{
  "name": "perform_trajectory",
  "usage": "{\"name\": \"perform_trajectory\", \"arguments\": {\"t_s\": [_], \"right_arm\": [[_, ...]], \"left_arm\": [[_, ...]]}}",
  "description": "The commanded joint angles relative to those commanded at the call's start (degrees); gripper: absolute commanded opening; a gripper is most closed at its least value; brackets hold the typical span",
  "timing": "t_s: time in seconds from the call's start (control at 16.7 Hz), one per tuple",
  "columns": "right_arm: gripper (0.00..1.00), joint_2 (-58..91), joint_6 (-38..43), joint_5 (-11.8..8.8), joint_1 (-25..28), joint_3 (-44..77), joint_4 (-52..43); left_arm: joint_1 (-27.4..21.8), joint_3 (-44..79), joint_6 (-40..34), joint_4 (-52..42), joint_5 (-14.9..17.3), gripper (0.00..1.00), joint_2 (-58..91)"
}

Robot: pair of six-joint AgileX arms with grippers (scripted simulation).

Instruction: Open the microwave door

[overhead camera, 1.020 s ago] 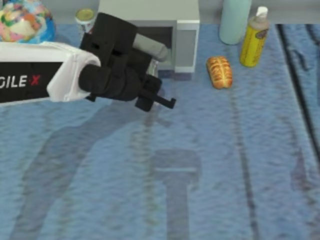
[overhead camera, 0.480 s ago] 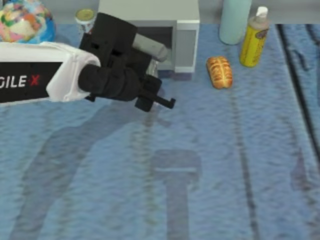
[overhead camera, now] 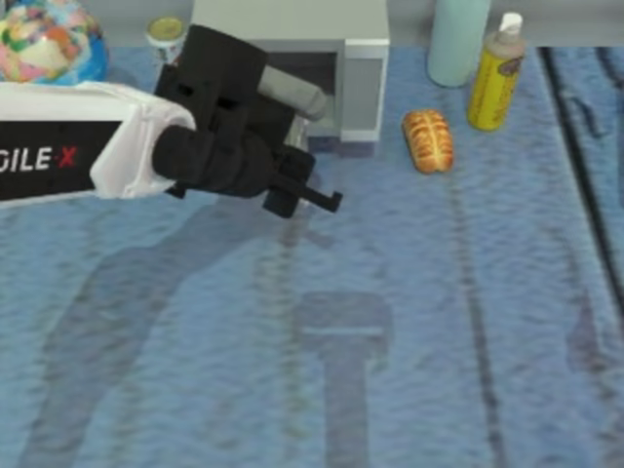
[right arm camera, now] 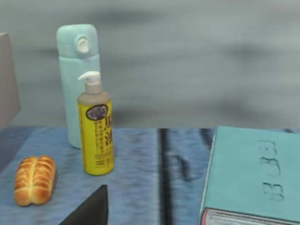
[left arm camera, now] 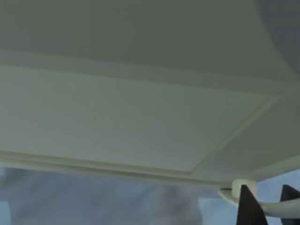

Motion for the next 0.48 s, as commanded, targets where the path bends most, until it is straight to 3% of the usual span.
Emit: {"name": "perform_trajectory", "arguments": {"t_s": [0.48], "right_arm": [[1.0,0.0,0.0,0.0,0.0,0.0,0.0]], "left_arm": [[2.12,-1.85,4.35,-0.1,2.95,0.0,-1.45]]}}
